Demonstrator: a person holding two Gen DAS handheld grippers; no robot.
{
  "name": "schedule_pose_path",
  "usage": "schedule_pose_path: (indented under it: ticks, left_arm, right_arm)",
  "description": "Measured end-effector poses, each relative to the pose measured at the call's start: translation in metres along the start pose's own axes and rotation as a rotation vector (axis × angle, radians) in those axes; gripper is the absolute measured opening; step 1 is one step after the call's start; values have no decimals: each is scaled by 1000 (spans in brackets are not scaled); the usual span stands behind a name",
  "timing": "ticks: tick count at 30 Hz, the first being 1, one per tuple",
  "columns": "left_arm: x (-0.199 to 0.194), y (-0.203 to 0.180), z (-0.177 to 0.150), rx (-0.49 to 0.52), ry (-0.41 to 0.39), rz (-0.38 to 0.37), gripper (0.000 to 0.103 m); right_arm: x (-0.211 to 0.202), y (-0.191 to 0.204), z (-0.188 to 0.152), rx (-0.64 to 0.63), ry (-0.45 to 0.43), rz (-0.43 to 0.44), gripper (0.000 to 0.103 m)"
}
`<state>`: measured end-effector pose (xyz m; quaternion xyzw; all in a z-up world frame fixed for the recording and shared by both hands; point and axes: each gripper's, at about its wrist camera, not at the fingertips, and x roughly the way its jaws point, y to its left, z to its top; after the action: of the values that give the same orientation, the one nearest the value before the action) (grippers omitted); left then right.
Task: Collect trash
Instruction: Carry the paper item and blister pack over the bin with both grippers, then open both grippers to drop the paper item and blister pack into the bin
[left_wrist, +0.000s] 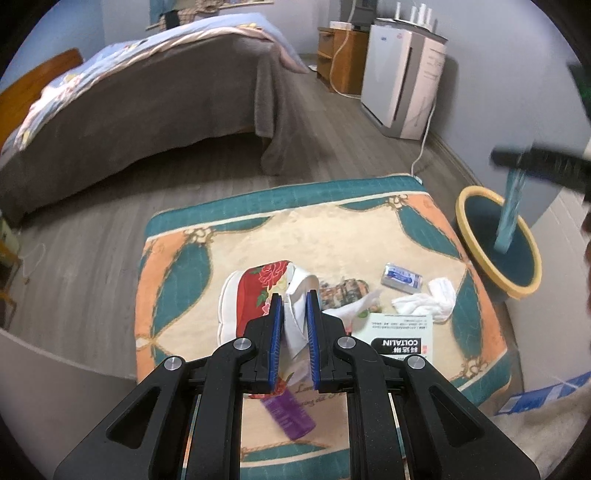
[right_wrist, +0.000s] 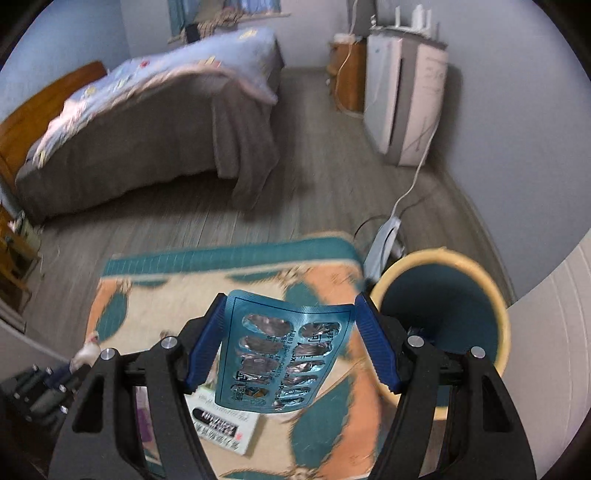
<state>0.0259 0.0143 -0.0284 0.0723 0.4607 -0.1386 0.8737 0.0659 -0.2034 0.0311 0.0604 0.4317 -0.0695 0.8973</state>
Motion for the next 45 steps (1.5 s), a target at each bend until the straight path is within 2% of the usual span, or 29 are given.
schedule_pose_path:
  ticks: [5,13,17,20,24,29,34,40,45]
  left_arm:
    - [8,-21,8,3,11,-13,14]
    - [9,-82,21,81,-27,-57,14]
    - [13,-117,25,123,-36,-102,14]
    - [15,-148,28,193,-53,-131,14]
    - [22,-190,35,243,-50,-205,14]
    - [35,-233,38,308,-42,-285,14]
    - [54,-269,44,380,-33,-275,14]
    - [73,-297,54,436,-43,-253,14]
    - [82,-311,62,456,-78,-222,14]
  right_arm:
    - [-11,-41,12,19,-41,-21,68]
    - [-7,-115,11,94,-22,-75,69]
    - [-3,-145,5,142,-11,-90,69]
    - [6,-165,-1,181,12,-93,69]
    - [20,-193,-9,246,49,-117,69]
    - [36,-225,-21,364,89,-103,69]
    - [41,-231,-26,400,101,-132,69]
    - [37,-232,-24,379,60,-218,69]
    - [29,-235,-18,385,5,-247,69]
